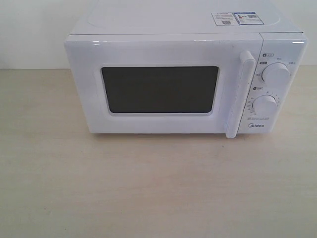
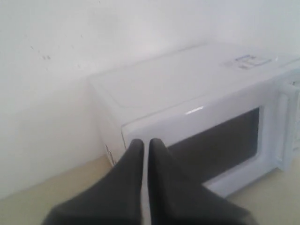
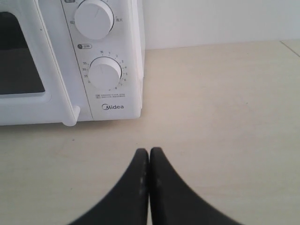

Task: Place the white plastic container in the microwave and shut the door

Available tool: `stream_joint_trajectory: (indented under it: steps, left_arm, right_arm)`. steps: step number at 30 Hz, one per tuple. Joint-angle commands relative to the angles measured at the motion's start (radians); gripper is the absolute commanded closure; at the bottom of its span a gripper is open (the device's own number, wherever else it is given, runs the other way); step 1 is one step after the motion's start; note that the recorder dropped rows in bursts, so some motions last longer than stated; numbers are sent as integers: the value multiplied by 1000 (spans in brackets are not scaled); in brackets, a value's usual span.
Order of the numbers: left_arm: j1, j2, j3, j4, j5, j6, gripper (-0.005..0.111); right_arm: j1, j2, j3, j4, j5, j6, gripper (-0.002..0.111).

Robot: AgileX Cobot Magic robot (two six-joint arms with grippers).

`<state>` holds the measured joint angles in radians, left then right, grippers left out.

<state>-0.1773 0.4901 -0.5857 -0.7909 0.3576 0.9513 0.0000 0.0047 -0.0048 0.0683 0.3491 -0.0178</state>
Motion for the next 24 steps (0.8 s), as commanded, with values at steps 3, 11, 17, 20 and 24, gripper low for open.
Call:
stream_joint_trajectory:
  steps: [3,11,17,20,24]
  left_arm:
    - [53,-243,60,18,-11,-19,102]
    - [91,-490,248,32,-52,-16,102]
    - [91,-490,370,-50,-313,-156,102]
    - [91,-490,402,-167,-358,-349,102]
    - [91,-490,406,-310,-339,-569,102]
  right_arm:
    - [1,-5,5,4,-9,-2,109]
    - [1,-5,5,4,-9,-2,109]
    - [1,-5,5,4,-9,-2,109]
    - [1,-5,5,4,-9,-2,109]
    - [1,-5,5,4,-9,-2,109]
